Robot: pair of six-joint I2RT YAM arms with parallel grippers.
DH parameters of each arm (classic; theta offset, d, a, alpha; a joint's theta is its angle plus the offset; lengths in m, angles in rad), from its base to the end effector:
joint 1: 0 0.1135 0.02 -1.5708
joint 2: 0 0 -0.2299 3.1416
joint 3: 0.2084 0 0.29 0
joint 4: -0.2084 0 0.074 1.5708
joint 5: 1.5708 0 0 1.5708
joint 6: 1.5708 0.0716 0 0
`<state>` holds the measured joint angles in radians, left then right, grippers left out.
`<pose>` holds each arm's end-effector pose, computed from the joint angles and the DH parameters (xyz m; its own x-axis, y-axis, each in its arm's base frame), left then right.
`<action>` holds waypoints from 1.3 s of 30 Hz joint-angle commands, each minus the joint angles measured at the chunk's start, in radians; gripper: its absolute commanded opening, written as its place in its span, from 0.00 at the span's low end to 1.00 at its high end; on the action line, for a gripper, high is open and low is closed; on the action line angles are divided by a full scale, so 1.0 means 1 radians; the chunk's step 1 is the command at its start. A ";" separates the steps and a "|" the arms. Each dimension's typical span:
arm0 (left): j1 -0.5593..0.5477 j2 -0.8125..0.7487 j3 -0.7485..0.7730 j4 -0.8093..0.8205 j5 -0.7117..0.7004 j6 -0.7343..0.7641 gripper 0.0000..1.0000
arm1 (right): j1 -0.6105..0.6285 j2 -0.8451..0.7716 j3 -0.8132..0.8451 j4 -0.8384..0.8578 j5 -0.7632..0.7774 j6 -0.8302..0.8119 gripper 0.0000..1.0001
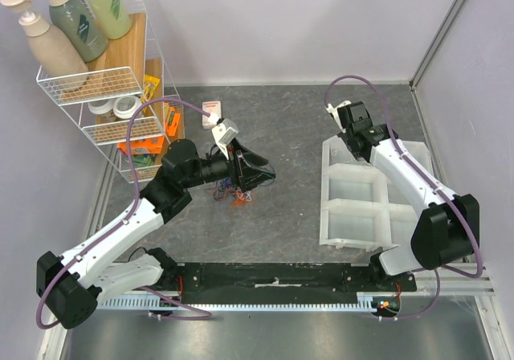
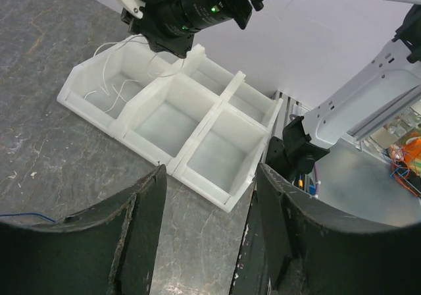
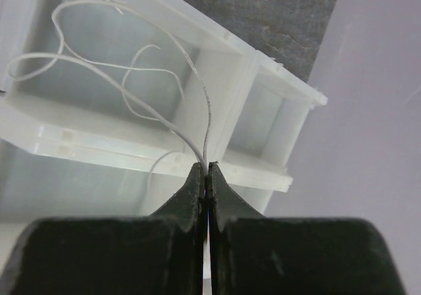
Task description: Untangle the cables
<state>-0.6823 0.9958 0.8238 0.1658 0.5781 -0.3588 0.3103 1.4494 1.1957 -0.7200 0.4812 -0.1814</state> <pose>0.2227 -0.2314 0.3162 -0.3389 -0.1036 -0.9351 0.8899 0.2874 -0.3543 0.3521 0.0781 0.2149 -0.7704 -0.4150 -0.4840 -0.1645 0.8629 -0.4779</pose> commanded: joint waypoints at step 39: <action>-0.003 -0.019 0.023 0.037 -0.006 0.000 0.62 | -0.017 0.028 -0.087 0.237 0.059 0.008 0.68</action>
<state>-0.6823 0.9844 0.8238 0.1726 0.5774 -0.3637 0.3042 1.5177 1.1263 -0.4786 0.5659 -0.2558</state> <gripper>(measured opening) 0.622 0.671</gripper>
